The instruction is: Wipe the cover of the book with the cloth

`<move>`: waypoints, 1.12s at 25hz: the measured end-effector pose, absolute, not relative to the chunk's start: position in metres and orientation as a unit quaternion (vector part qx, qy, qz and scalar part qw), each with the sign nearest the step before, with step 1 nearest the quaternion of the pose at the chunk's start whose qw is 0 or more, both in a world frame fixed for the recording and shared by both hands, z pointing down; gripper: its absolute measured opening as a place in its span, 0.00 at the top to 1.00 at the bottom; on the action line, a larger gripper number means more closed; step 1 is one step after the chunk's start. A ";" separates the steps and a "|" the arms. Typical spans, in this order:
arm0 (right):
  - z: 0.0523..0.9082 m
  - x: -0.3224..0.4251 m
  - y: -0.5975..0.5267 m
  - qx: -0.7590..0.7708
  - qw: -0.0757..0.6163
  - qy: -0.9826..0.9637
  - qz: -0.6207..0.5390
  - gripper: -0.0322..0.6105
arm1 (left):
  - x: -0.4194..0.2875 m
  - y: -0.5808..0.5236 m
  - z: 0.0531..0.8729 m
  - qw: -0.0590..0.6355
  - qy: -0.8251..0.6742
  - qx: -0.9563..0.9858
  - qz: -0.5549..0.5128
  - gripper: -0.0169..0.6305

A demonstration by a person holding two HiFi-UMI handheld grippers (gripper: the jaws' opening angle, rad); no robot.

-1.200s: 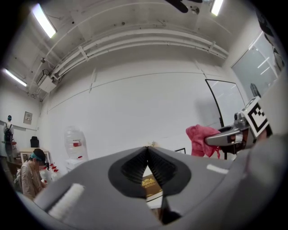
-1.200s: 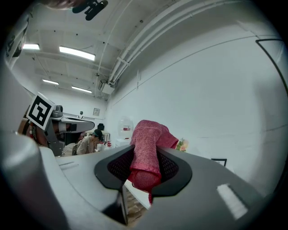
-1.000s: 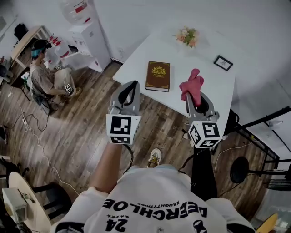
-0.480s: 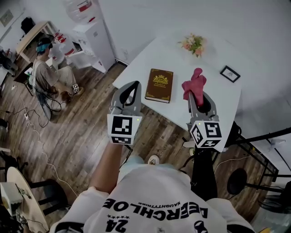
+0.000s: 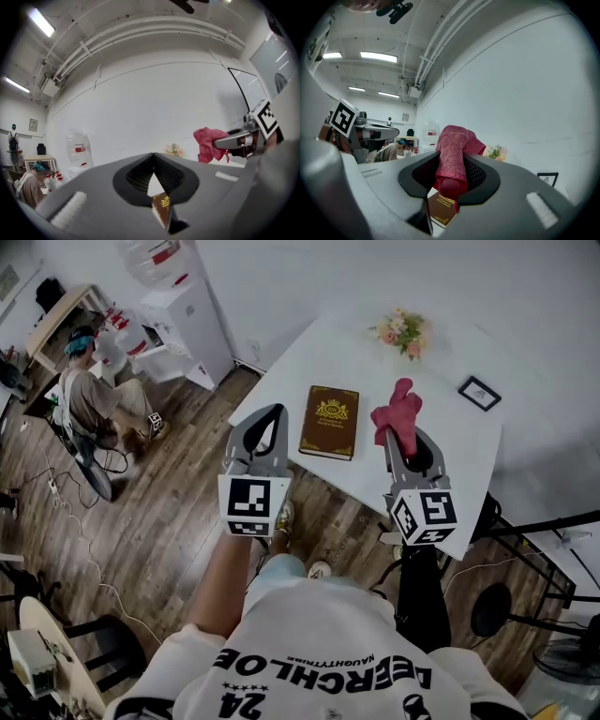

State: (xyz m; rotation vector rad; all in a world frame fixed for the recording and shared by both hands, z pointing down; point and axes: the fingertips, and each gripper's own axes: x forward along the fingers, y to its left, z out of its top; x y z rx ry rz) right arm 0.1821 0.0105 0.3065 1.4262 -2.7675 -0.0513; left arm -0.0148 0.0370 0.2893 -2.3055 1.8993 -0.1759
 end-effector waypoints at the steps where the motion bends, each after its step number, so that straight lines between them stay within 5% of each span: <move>1: 0.307 0.180 0.004 0.459 0.017 -0.888 -0.018 0.79 | -0.016 0.029 0.291 0.073 0.630 -0.771 -0.056 0.90; 16: 0.312 0.127 -0.137 0.495 0.036 -0.868 -0.015 0.79 | -0.031 -0.139 0.308 0.083 0.545 -0.832 -0.062 0.90; 28: 0.345 0.054 -0.195 0.470 0.094 -0.877 0.023 0.79 | -0.062 -0.205 0.365 0.015 0.482 -0.872 -0.088 0.90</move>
